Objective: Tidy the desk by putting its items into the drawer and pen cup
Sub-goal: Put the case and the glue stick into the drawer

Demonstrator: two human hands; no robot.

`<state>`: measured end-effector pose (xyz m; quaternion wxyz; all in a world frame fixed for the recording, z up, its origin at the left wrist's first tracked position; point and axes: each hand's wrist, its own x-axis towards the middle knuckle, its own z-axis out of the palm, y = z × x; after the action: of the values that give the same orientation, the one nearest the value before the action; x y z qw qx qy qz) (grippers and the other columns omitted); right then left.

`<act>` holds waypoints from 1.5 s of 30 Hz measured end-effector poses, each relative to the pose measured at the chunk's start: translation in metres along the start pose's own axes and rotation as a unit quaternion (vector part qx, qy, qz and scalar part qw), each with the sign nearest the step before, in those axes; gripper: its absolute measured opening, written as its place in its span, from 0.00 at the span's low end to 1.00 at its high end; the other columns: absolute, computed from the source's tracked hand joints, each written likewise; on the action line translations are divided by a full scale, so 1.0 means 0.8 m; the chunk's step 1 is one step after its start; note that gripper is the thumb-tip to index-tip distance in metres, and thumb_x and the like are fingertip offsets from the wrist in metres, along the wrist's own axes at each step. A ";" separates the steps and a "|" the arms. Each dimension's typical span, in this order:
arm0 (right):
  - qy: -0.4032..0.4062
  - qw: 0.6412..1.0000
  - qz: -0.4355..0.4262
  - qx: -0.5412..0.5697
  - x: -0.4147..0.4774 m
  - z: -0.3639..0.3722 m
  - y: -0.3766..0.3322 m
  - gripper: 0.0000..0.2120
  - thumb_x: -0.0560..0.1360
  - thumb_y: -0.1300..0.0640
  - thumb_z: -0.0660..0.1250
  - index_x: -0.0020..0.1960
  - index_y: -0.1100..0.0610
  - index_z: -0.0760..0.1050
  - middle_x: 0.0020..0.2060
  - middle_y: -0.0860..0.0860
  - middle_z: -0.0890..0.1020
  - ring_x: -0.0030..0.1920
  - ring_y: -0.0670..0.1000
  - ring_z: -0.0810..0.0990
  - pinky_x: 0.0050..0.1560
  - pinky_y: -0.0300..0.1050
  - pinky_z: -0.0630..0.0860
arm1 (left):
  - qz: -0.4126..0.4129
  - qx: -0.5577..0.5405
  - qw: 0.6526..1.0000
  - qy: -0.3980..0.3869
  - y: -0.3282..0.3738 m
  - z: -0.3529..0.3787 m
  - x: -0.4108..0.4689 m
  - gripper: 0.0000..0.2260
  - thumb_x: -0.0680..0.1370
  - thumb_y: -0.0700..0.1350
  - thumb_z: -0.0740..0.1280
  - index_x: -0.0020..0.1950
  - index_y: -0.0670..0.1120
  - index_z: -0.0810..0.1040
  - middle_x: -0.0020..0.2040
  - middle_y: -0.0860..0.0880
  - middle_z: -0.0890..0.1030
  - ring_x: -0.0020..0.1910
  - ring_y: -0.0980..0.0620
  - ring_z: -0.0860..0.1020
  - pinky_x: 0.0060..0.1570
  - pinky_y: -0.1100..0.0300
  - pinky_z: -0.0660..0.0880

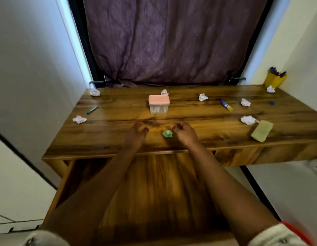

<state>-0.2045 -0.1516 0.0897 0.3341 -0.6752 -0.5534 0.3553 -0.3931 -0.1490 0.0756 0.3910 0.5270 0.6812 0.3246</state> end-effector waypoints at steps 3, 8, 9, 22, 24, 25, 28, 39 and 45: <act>-0.006 0.999 0.038 0.032 0.125 -0.003 -0.028 0.15 0.77 0.55 0.62 0.61 0.60 0.74 0.60 0.59 0.78 0.59 0.59 0.76 0.58 0.47 0.72 | -0.047 -0.083 0.995 0.038 0.076 0.013 0.093 0.19 0.82 0.40 0.55 0.74 0.41 0.63 0.75 0.40 0.61 0.73 0.43 0.61 0.68 0.58 0.58; -0.035 0.996 0.075 0.043 0.261 0.019 -0.042 0.18 0.78 0.52 0.61 0.64 0.60 0.73 0.63 0.58 0.77 0.60 0.59 0.76 0.59 0.47 0.73 | -0.035 -0.087 0.993 0.077 0.098 0.037 0.226 0.20 0.80 0.43 0.61 0.71 0.41 0.65 0.67 0.40 0.72 0.62 0.38 0.73 0.59 0.49 0.71; -0.038 0.995 0.080 0.050 0.275 0.024 -0.042 0.19 0.79 0.51 0.60 0.65 0.60 0.72 0.63 0.58 0.76 0.61 0.59 0.76 0.60 0.47 0.73 | -0.043 -0.091 0.992 0.073 0.099 0.041 0.234 0.18 0.80 0.43 0.60 0.69 0.40 0.67 0.66 0.39 0.73 0.61 0.38 0.73 0.57 0.48 0.73; -0.024 0.979 0.103 0.174 0.290 0.026 -0.047 0.15 0.78 0.53 0.62 0.59 0.62 0.76 0.56 0.59 0.80 0.53 0.59 0.80 0.55 0.58 0.78 | -0.113 -0.228 0.962 0.096 0.102 0.062 0.245 0.15 0.79 0.46 0.63 0.63 0.41 0.73 0.60 0.43 0.78 0.58 0.43 0.77 0.59 0.48 0.75; -0.022 0.979 0.080 0.185 0.250 0.009 -0.058 0.14 0.79 0.54 0.62 0.59 0.62 0.75 0.54 0.57 0.80 0.51 0.57 0.79 0.55 0.57 0.79 | -0.070 -0.232 0.966 0.093 0.109 0.054 0.207 0.15 0.80 0.45 0.62 0.65 0.44 0.73 0.57 0.49 0.77 0.57 0.46 0.76 0.59 0.47 0.75; -0.021 0.978 0.072 0.192 0.224 0.000 -0.061 0.14 0.79 0.55 0.62 0.60 0.62 0.75 0.52 0.56 0.79 0.50 0.55 0.79 0.56 0.56 0.79 | -0.044 -0.229 0.969 0.085 0.111 0.050 0.181 0.15 0.80 0.45 0.61 0.68 0.46 0.72 0.56 0.50 0.76 0.57 0.47 0.76 0.59 0.47 0.75; -0.024 0.978 0.054 0.198 0.138 -0.030 -0.059 0.11 0.79 0.55 0.62 0.56 0.60 0.77 0.46 0.54 0.80 0.47 0.55 0.80 0.55 0.54 0.79 | 0.027 -0.247 0.967 0.051 0.108 0.038 0.099 0.17 0.80 0.42 0.61 0.70 0.48 0.70 0.59 0.50 0.77 0.59 0.46 0.76 0.60 0.45 0.74; -0.108 0.965 0.169 0.167 -0.107 -0.071 0.069 0.02 0.78 0.58 0.64 0.49 0.55 0.76 0.42 0.49 0.80 0.41 0.45 0.79 0.42 0.40 0.79 | -0.019 -0.163 0.982 -0.094 -0.006 0.080 -0.141 0.18 0.79 0.41 0.64 0.68 0.49 0.69 0.60 0.51 0.76 0.51 0.54 0.78 0.38 0.64 0.78; -0.142 0.956 0.239 0.096 -0.153 -0.060 0.146 0.19 0.79 0.58 0.62 0.69 0.60 0.68 0.61 0.57 0.77 0.58 0.54 0.77 0.52 0.46 0.79 | -0.036 -0.043 0.989 -0.137 -0.066 0.135 -0.179 0.21 0.79 0.43 0.64 0.71 0.48 0.66 0.64 0.46 0.76 0.61 0.47 0.76 0.57 0.51 0.77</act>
<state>-0.1210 -0.2942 0.0296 0.2205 -0.6951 -0.3808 0.5684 -0.3033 -0.2975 0.0055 0.5143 0.5247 0.6250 0.2639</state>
